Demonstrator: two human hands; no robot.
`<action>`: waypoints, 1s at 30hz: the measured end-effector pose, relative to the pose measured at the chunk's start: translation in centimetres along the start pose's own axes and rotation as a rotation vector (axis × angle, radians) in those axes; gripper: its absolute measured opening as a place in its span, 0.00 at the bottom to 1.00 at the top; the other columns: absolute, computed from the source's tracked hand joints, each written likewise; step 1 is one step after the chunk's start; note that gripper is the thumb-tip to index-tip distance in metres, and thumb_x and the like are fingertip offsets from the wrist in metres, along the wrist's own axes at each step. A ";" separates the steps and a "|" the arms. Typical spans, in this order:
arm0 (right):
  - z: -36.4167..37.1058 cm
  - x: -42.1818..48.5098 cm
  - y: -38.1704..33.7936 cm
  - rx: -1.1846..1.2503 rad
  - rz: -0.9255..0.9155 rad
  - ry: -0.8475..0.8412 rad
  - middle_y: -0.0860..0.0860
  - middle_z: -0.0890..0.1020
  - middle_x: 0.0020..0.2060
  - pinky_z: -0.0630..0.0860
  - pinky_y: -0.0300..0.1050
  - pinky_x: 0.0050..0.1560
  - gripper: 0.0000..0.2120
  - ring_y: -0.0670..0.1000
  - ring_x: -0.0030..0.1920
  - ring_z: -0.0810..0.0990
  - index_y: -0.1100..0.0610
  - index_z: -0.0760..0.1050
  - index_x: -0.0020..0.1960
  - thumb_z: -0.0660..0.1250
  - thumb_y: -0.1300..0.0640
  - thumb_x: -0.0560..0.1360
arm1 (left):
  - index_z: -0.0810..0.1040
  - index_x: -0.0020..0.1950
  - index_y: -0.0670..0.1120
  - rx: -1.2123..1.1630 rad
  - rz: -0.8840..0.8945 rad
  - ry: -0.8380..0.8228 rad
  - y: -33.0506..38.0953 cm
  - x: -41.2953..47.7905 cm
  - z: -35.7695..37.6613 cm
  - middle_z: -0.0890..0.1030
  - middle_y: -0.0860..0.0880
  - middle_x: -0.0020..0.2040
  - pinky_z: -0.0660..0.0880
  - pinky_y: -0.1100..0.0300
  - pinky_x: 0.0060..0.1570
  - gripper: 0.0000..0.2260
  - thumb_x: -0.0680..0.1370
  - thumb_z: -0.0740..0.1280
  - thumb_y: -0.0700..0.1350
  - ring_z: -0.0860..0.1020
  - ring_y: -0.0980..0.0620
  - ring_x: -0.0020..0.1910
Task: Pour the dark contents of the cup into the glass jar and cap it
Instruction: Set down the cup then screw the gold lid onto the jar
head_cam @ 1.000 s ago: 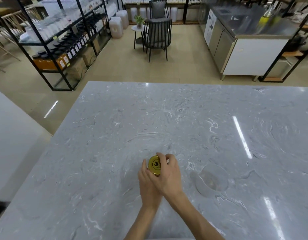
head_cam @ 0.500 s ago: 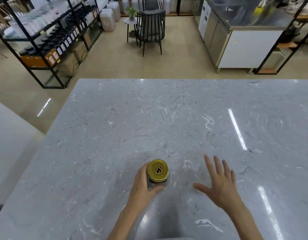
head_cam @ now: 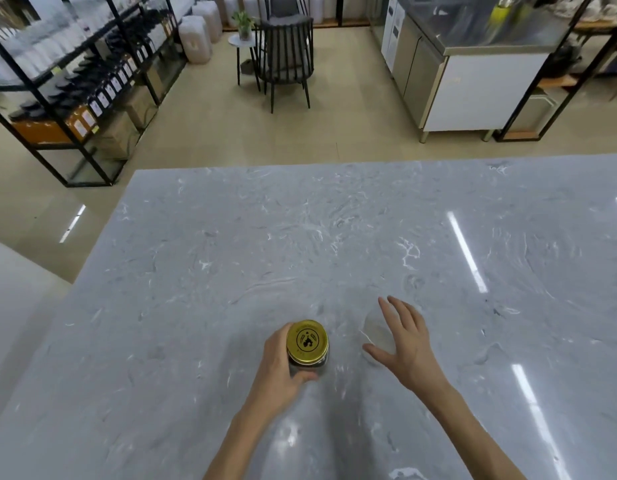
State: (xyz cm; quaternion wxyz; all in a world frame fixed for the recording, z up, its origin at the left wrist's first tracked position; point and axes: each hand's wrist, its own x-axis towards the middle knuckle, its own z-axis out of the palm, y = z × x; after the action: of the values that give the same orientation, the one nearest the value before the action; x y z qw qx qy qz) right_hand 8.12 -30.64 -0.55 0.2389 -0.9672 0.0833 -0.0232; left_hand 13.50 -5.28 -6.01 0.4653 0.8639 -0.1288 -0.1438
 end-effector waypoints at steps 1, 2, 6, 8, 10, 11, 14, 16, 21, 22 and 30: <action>0.0 1.6 -0.1 0.002 -0.007 0.000 0.58 0.67 0.75 0.60 0.58 0.75 0.40 0.63 0.75 0.63 0.58 0.63 0.77 0.75 0.45 0.71 | 0.67 0.70 0.53 -0.008 -0.005 -0.002 0.1 1.5 -0.4 0.74 0.51 0.66 0.72 0.48 0.69 0.40 0.64 0.84 0.48 0.72 0.49 0.68; -0.1 3.2 -0.2 0.005 -0.014 0.007 0.58 0.67 0.75 0.59 0.59 0.75 0.40 0.63 0.75 0.63 0.58 0.63 0.77 0.75 0.46 0.72 | 0.68 0.71 0.51 -0.006 -0.007 -0.002 0.3 3.2 -0.8 0.75 0.49 0.66 0.72 0.46 0.68 0.41 0.63 0.84 0.47 0.73 0.48 0.68; -0.4 10.1 -0.3 -0.013 -0.019 0.010 0.61 0.69 0.73 0.61 0.60 0.74 0.40 0.65 0.74 0.65 0.61 0.65 0.76 0.77 0.47 0.71 | 0.64 0.75 0.45 0.032 -0.002 0.000 0.7 9.8 -2.6 0.73 0.45 0.69 0.69 0.44 0.70 0.44 0.64 0.84 0.45 0.71 0.45 0.70; -0.5 13.5 -0.1 -0.017 -0.023 0.014 0.62 0.71 0.72 0.62 0.61 0.74 0.39 0.67 0.73 0.67 0.62 0.67 0.75 0.78 0.48 0.70 | 0.62 0.75 0.44 0.035 -0.010 0.005 1.0 13.1 -3.4 0.71 0.44 0.70 0.68 0.42 0.71 0.45 0.65 0.83 0.43 0.70 0.44 0.71; -0.6 16.6 0.2 -0.023 -0.020 0.016 0.63 0.71 0.71 0.63 0.62 0.73 0.39 0.68 0.72 0.67 0.63 0.68 0.74 0.78 0.49 0.69 | 0.63 0.75 0.43 0.037 -0.018 0.024 1.3 16.4 -4.1 0.72 0.43 0.69 0.68 0.43 0.71 0.45 0.64 0.83 0.42 0.71 0.42 0.70; -0.7 17.9 0.4 -0.031 -0.014 0.019 0.63 0.71 0.71 0.63 0.61 0.73 0.39 0.68 0.72 0.68 0.63 0.68 0.74 0.78 0.48 0.69 | 0.63 0.75 0.43 0.035 -0.023 0.031 1.4 17.9 -4.4 0.72 0.42 0.69 0.68 0.44 0.72 0.46 0.63 0.84 0.41 0.71 0.42 0.70; -0.8 21.1 1.0 -0.051 -0.005 0.038 0.63 0.72 0.71 0.62 0.61 0.74 0.40 0.68 0.72 0.68 0.63 0.68 0.74 0.78 0.48 0.69 | 0.62 0.75 0.42 0.014 -0.024 0.028 1.6 21.4 -5.3 0.72 0.41 0.68 0.69 0.44 0.72 0.46 0.63 0.84 0.38 0.72 0.42 0.69; -0.9 22.4 1.6 -0.058 0.002 0.050 0.64 0.73 0.70 0.63 0.62 0.73 0.39 0.68 0.71 0.69 0.63 0.69 0.73 0.79 0.49 0.68 | 0.62 0.75 0.44 0.000 -0.030 0.014 1.4 23.0 -5.8 0.72 0.42 0.68 0.70 0.43 0.71 0.46 0.64 0.83 0.38 0.73 0.43 0.69; -1.4 23.9 2.8 -0.149 0.003 0.024 0.57 0.68 0.75 0.64 0.56 0.73 0.40 0.62 0.74 0.65 0.57 0.63 0.77 0.75 0.44 0.71 | 0.60 0.75 0.45 -0.055 -0.086 -0.021 1.1 25.0 -7.0 0.71 0.43 0.70 0.70 0.41 0.71 0.47 0.64 0.83 0.37 0.72 0.43 0.70; -1.4 23.7 3.1 -0.161 0.015 0.025 0.56 0.67 0.76 0.65 0.55 0.73 0.41 0.61 0.75 0.64 0.55 0.62 0.78 0.74 0.43 0.72 | 0.59 0.75 0.47 -0.062 -0.096 -0.034 1.2 25.1 -7.2 0.70 0.43 0.70 0.70 0.41 0.71 0.47 0.64 0.83 0.37 0.72 0.43 0.70; -2.5 21.6 5.5 -0.218 0.060 -0.096 0.50 0.40 0.81 0.42 0.59 0.78 0.55 0.58 0.81 0.41 0.48 0.37 0.81 0.66 0.29 0.69 | 0.51 0.79 0.56 0.021 -0.055 -0.064 2.5 24.7 -8.2 0.63 0.47 0.76 0.64 0.44 0.75 0.54 0.64 0.84 0.46 0.63 0.46 0.75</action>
State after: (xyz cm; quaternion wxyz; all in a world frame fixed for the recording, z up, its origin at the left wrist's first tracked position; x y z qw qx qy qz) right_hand 28.32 -40.31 -0.80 0.1365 -0.9845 0.1025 0.0396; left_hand 39.18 -9.09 -2.76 0.4477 0.8669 -0.1215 -0.1827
